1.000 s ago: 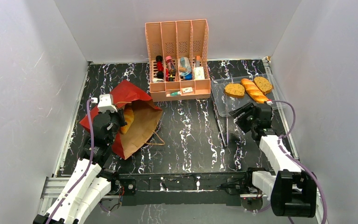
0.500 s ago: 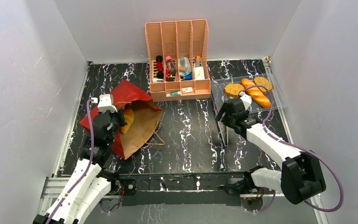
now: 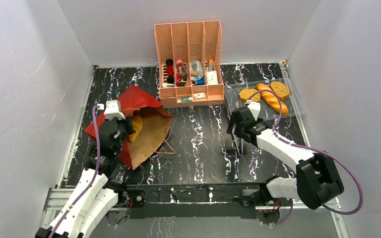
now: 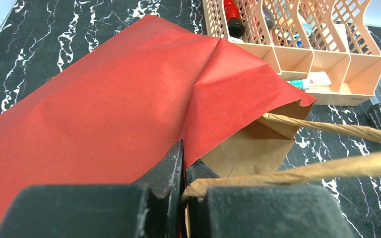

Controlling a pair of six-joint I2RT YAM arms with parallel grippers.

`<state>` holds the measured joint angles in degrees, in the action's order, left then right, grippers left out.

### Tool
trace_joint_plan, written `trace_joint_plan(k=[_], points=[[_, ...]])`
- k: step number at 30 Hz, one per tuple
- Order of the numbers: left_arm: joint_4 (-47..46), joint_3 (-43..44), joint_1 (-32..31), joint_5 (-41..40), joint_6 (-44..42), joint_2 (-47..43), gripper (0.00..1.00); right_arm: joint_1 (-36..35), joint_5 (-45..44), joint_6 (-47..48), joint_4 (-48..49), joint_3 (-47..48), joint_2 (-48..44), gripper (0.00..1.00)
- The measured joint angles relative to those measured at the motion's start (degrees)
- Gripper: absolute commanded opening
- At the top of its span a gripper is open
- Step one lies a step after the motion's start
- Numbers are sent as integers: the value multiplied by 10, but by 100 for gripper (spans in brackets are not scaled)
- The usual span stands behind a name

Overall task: Take the fake bread out of the paper bag
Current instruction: Pick up the clamp from the container.

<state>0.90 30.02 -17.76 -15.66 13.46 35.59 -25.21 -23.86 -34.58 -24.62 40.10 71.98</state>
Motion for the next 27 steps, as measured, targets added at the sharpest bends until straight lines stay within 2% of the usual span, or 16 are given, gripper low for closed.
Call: trace_joint_plan(k=[15,23,27], points=[[0,0,0,0,1,0,0,-18,-2,15,10,0,59,78],[0,0,0,0,1,0,0,-18,-2,15,37,-3,94,66],[-1,0,0,0,1,0,0,-18,-2,14,43,-3,100,55]])
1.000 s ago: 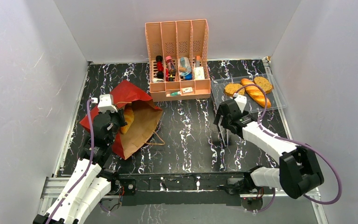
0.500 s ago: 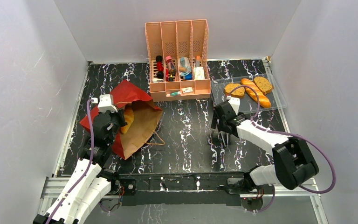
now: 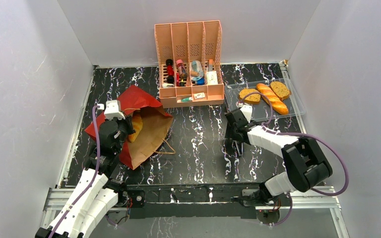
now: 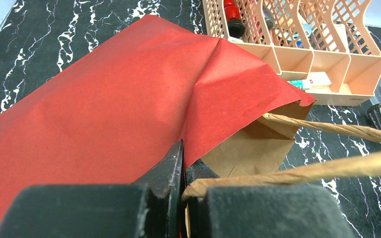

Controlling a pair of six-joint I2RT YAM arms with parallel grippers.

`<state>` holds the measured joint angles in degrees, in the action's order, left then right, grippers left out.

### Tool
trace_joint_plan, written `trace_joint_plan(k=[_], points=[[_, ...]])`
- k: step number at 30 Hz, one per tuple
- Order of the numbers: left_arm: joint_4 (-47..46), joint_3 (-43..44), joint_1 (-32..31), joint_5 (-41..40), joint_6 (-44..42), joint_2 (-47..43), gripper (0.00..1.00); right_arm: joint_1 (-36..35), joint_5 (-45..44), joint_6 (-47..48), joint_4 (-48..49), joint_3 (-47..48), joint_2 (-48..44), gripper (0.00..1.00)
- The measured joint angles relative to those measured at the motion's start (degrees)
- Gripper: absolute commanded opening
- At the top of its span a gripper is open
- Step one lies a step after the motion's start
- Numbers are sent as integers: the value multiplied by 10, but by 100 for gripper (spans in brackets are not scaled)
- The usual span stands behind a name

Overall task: Take the fake bread out of the paper bag
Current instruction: Pick up the clamp from the container.

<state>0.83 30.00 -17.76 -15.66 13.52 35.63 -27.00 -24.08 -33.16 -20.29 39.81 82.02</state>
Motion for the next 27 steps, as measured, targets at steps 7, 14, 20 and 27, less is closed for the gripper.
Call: trace_joint_plan(k=[7,14,20,27], points=[[-3,0,0,0,0,2,0,0,1,-5,10,0,16,41],[-3,0,0,0,0,2,0,-3,12,-9,8,-3,1,38],[-3,0,0,0,0,-2,0,-3,33,-18,0,-3,-61,36],[0,0,0,0,0,-8,0,-3,59,-35,-13,-8,-122,34]])
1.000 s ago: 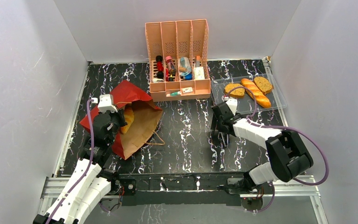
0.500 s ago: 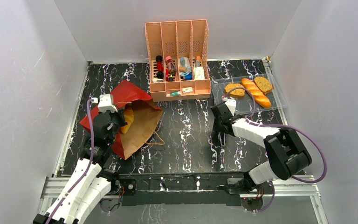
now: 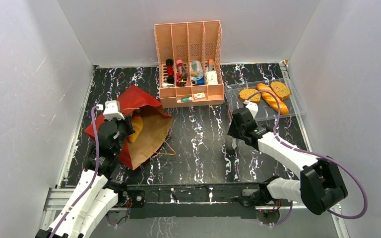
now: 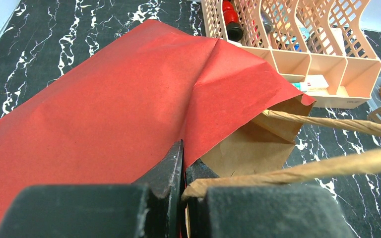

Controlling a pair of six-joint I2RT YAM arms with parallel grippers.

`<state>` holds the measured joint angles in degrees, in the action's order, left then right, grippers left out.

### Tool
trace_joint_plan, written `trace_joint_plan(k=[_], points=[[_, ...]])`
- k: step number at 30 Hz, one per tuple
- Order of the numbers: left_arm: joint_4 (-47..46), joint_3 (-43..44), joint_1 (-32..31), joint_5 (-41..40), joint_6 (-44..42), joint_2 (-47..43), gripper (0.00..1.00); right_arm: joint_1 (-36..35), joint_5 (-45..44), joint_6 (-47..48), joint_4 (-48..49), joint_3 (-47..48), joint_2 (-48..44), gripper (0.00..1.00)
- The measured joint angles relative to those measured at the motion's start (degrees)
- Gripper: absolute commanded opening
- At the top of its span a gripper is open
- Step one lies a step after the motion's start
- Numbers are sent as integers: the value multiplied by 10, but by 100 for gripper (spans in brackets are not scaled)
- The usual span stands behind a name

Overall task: Take the fake bread out of the paper bag
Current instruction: Pick up the clamp from the container, then take out the fake bread from the paper bag.

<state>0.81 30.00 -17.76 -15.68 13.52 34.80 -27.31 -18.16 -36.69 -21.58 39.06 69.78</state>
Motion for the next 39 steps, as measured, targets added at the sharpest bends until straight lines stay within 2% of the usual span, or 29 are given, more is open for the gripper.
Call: trace_joint_plan(k=[14,27,33,39], points=[[1,0,0,0,0,-2,0,0,62,-25,-51,-14,-126,32],[-2,-1,0,1,0,2,0,-7,229,-85,-73,-25,-252,31],[-4,-1,0,2,0,4,0,-40,280,-126,-62,-25,-257,31],[-4,-1,0,3,-1,4,0,-107,291,-171,-37,-25,-258,31]])
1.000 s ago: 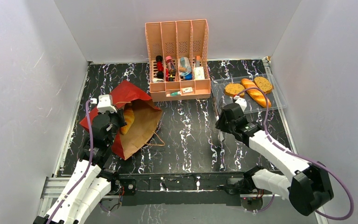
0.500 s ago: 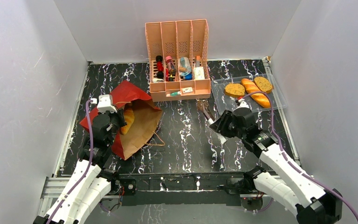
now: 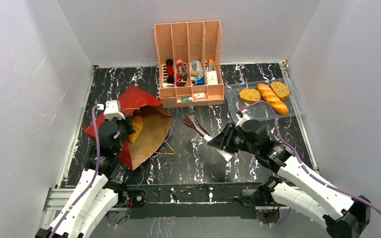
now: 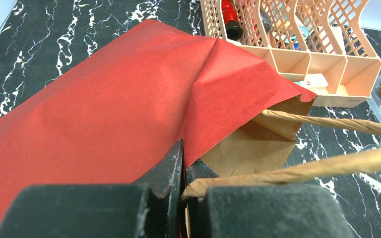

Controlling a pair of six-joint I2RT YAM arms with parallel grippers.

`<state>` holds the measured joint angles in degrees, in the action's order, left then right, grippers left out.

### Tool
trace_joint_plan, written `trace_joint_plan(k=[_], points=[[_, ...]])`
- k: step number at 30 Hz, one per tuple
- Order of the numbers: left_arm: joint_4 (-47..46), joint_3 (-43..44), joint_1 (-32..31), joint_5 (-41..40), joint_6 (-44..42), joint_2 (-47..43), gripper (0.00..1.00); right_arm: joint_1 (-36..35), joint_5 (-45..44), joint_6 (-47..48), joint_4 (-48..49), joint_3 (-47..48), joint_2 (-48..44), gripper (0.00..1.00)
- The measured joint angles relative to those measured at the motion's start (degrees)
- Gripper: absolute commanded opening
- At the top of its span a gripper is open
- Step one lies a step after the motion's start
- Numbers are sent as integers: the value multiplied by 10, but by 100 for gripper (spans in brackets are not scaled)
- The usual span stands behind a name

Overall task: Take the fake bread out of the paper bag
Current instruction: Take out the fake bread from the paper bag.

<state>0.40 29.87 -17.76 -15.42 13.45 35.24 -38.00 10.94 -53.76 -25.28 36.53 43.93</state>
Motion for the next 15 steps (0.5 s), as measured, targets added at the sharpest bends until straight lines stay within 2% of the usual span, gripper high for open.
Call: trace_joint_plan(k=[7,15], points=[[-4,0,0,2,-2,3,0,-133,-28,-51,52,1,20,31],[-4,-3,0,3,-4,2,0,-291,-90,-96,151,4,124,32]])
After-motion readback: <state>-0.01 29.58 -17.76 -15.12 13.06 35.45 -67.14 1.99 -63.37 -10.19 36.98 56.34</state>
